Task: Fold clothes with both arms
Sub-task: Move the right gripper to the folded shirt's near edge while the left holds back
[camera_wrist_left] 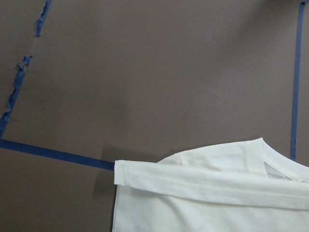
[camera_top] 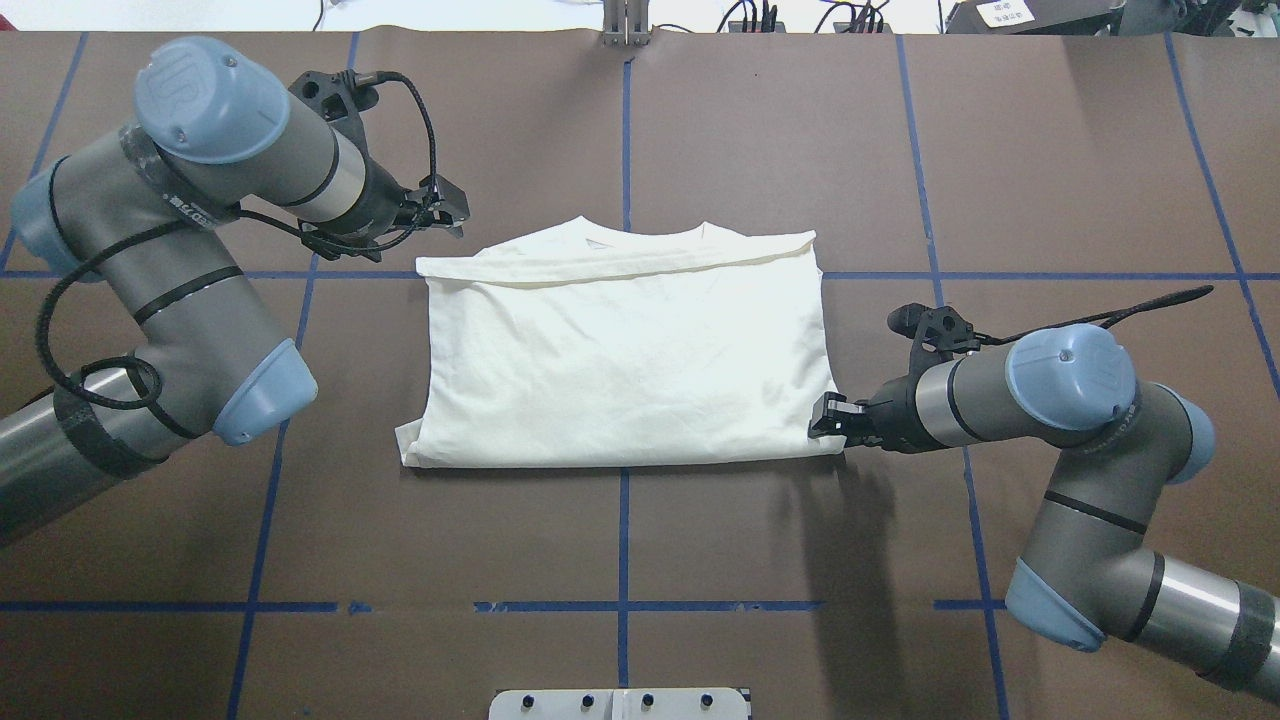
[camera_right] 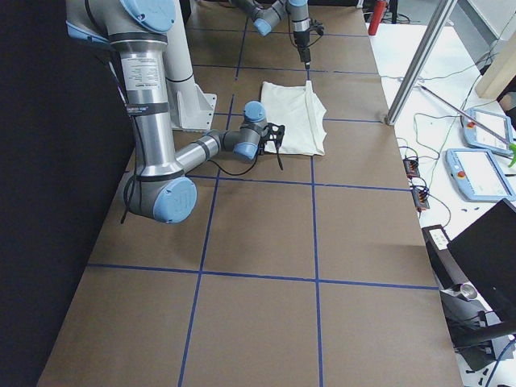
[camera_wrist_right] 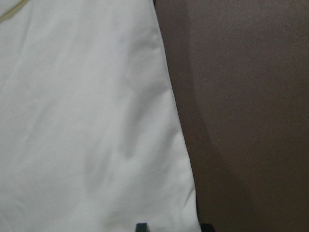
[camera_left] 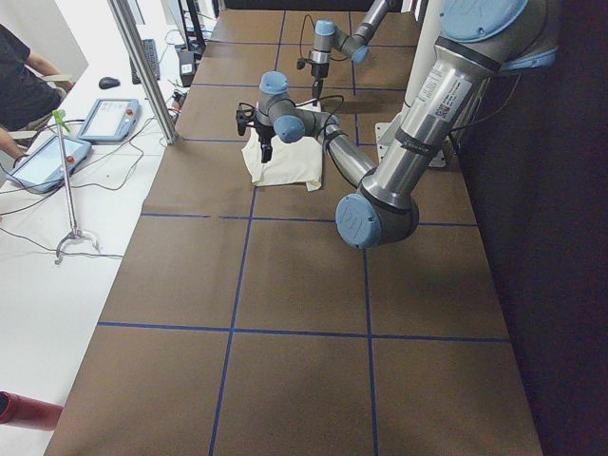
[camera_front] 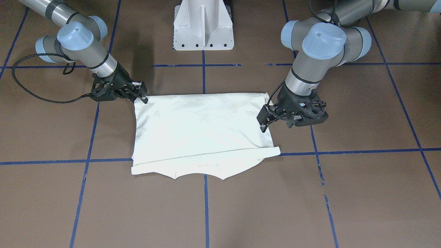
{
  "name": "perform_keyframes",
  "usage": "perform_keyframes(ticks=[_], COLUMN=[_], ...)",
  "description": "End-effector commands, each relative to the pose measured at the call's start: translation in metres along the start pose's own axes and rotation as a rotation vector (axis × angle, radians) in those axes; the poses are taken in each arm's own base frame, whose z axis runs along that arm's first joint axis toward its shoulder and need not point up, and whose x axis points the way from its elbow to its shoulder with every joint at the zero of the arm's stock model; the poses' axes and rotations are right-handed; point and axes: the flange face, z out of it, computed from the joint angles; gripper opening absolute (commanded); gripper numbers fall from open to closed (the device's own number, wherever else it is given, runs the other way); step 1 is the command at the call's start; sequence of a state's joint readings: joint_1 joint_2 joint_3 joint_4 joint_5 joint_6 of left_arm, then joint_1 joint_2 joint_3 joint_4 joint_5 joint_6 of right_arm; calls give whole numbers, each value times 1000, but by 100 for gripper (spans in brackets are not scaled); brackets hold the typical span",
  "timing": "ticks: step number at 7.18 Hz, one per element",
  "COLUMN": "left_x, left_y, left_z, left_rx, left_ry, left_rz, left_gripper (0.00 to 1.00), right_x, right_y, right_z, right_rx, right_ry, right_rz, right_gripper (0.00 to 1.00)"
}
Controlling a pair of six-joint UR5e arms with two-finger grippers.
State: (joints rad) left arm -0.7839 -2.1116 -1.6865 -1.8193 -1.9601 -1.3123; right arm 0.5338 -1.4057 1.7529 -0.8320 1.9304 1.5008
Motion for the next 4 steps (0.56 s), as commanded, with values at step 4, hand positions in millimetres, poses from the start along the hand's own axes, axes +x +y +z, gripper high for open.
perform_keyframes(ticks=[4], left_x=[2], left_y=[3], left_z=[-4], left_rx=[3], left_ry=[12], left_rz=[9], left_gripper=[100], right_x=[30], right_y=[96], right_z=[-49], right_rx=[-126], right_ry=[-12], right_rz=[-81], right_gripper=[0])
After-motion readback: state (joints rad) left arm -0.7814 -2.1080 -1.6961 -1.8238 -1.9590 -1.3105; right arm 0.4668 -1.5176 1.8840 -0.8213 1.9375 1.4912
